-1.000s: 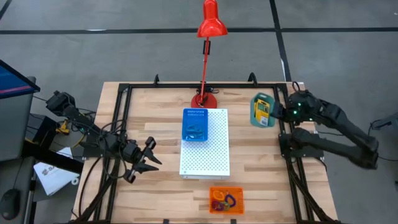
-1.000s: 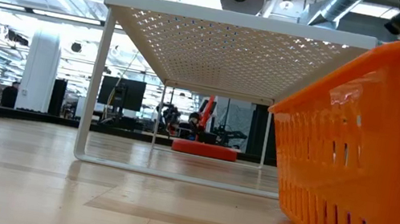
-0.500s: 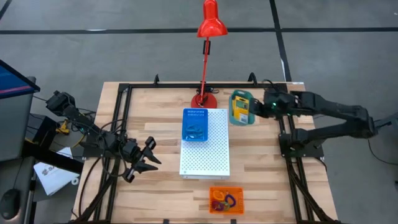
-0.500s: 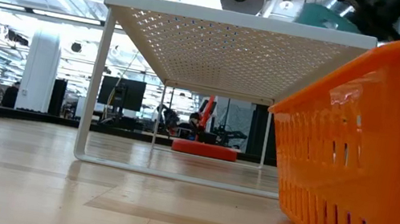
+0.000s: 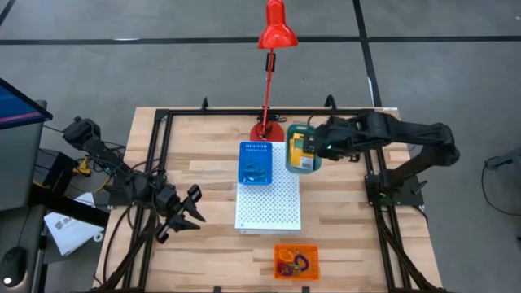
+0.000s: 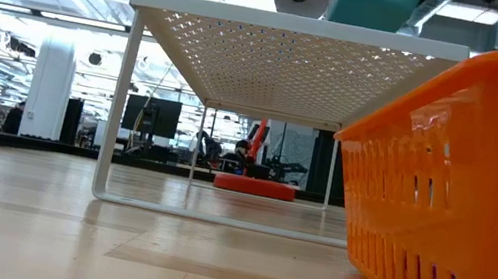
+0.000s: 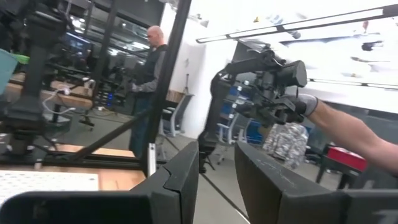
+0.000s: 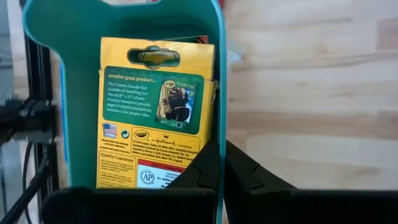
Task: Pick & Place Office Desk Supplies
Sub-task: Put the green bin on the shelf
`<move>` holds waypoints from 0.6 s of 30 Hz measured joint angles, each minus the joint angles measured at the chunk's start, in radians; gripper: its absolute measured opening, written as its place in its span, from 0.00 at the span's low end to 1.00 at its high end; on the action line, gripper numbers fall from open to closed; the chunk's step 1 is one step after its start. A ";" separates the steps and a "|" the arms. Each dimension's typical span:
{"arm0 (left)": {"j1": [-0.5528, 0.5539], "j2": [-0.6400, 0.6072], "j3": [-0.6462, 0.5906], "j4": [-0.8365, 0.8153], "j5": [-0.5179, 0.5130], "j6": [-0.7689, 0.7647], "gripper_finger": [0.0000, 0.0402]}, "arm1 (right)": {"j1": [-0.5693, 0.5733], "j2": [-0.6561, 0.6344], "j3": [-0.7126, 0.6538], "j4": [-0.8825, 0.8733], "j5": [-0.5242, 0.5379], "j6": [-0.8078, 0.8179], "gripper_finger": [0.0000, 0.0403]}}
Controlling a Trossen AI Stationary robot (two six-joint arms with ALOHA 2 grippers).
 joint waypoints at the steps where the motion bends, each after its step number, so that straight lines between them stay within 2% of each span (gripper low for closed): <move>1: -0.009 0.000 0.000 0.000 -0.006 0.000 0.25 | 0.013 0.018 0.018 -0.006 0.000 0.013 0.00; 10: -0.105 0.000 0.000 -0.001 -0.071 0.001 0.25 | 0.079 0.119 0.035 -0.085 -0.026 0.095 0.00; 14: -0.141 0.000 0.000 -0.004 -0.120 0.002 0.25 | 0.088 0.131 0.033 -0.095 -0.030 0.101 0.00; 18: -0.154 0.000 0.000 -0.004 -0.127 0.008 0.25 | 0.088 0.131 -0.001 -0.066 -0.035 0.102 0.00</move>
